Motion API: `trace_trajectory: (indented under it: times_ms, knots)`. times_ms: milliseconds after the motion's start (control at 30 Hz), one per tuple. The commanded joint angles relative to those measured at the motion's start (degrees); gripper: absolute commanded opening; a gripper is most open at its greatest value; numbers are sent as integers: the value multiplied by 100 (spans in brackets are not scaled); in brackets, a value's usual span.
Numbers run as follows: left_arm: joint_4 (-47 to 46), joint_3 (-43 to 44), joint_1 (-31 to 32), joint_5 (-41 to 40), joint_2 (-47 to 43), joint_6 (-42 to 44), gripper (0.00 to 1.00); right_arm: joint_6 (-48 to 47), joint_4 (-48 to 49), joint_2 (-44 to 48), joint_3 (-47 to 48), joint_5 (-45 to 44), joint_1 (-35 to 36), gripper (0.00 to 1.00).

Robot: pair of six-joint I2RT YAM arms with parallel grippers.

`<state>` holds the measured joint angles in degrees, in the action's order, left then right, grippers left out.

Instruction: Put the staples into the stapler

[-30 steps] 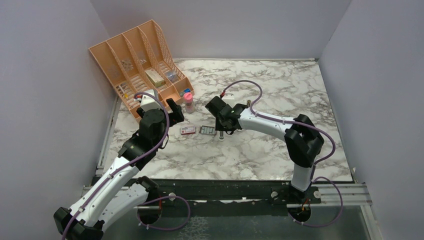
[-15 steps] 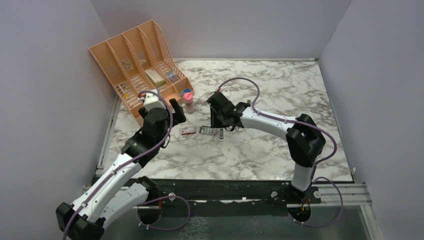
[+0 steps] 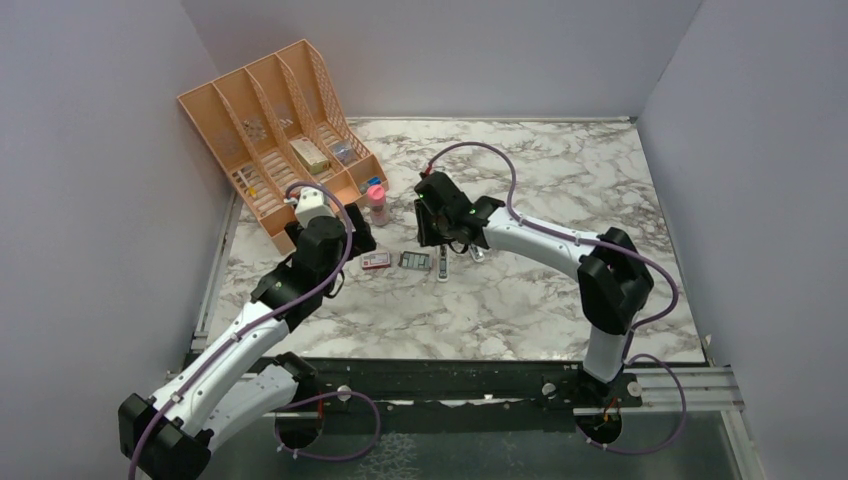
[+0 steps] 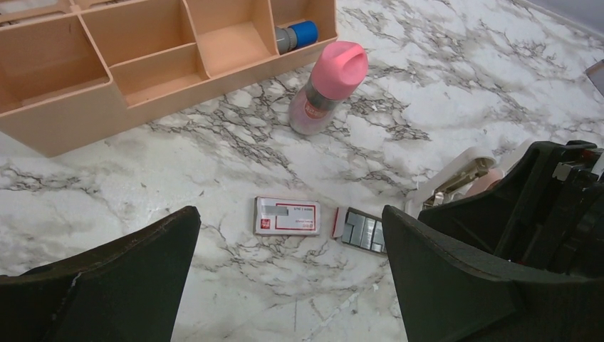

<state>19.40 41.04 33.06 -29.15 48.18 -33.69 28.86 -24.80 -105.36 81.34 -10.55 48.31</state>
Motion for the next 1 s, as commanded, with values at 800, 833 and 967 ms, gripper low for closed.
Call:
trace_trajectory:
  times_ms: [800, 833, 967]
  knots:
    - [-208, -199, -37, 54, -98, 38, 99, -153, -1257, -2064, 1874, -958, 100, 19]
    - [-208, -205, -36, 58, -103, 38, 99, -160, -1290, -2087, 1872, -958, 99, 18]
    - [-208, -219, -36, 60, -112, 29, 99, -170, -1349, -2089, 1763, -915, 106, 18]
